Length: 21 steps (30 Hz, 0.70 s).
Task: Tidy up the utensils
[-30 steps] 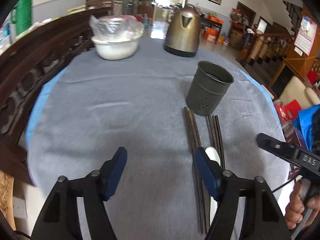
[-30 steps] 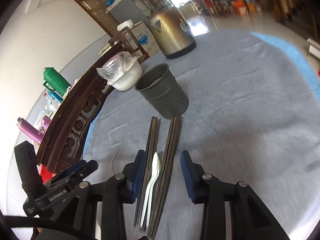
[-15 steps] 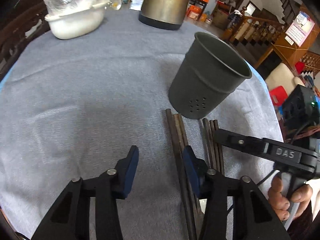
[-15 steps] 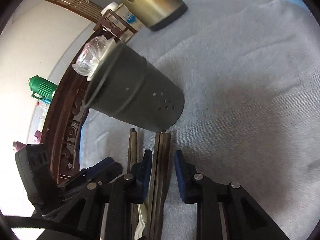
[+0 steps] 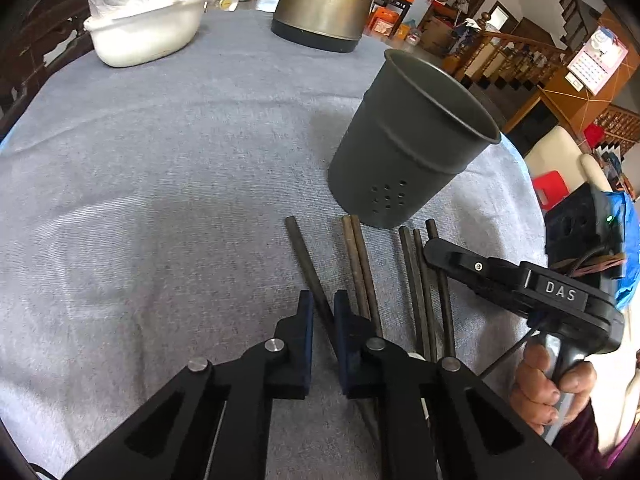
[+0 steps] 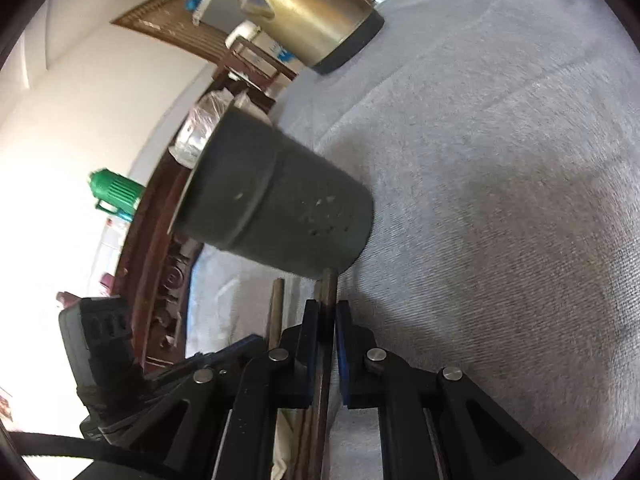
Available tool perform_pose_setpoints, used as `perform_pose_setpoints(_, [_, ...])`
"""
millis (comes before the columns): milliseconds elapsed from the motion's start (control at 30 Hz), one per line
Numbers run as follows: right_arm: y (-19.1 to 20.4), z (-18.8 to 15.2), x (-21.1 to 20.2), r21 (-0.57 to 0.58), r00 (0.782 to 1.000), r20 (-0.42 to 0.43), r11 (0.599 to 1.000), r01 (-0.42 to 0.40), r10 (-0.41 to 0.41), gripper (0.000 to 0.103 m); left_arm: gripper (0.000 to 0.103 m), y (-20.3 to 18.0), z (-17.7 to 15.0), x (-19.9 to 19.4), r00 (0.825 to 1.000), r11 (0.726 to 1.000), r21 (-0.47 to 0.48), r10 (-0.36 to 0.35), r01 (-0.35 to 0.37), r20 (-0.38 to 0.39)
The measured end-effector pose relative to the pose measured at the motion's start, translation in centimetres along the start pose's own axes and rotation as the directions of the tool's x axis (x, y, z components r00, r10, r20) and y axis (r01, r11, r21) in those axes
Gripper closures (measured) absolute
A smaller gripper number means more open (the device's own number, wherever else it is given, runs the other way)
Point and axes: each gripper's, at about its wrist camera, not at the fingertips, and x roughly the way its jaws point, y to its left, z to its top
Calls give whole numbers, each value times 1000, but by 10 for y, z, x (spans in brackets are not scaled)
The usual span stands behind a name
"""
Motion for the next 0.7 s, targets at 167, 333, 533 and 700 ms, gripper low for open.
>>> perform_pose_setpoints(167, [-9, 0, -12, 12, 990, 40, 991, -136, 135, 94, 92, -5, 1, -3, 999, 998, 35, 45, -45, 0])
perform_pose_setpoints(333, [-12, 1, -16, 18, 984, 34, 985, -174, 174, 95, 81, 1, 16, -1, 998, 999, -12, 53, -53, -19])
perform_pose_setpoints(533, [-14, 0, -16, 21, 983, 32, 983, -184, 183, 94, 66, -6, 39, 11, 997, 996, -32, 82, -83, -10])
perform_pose_setpoints(700, [-12, 1, -12, 21, 982, 27, 982, -186, 186, 94, 67, -12, 46, 22, 990, 991, -8, 134, -134, -36])
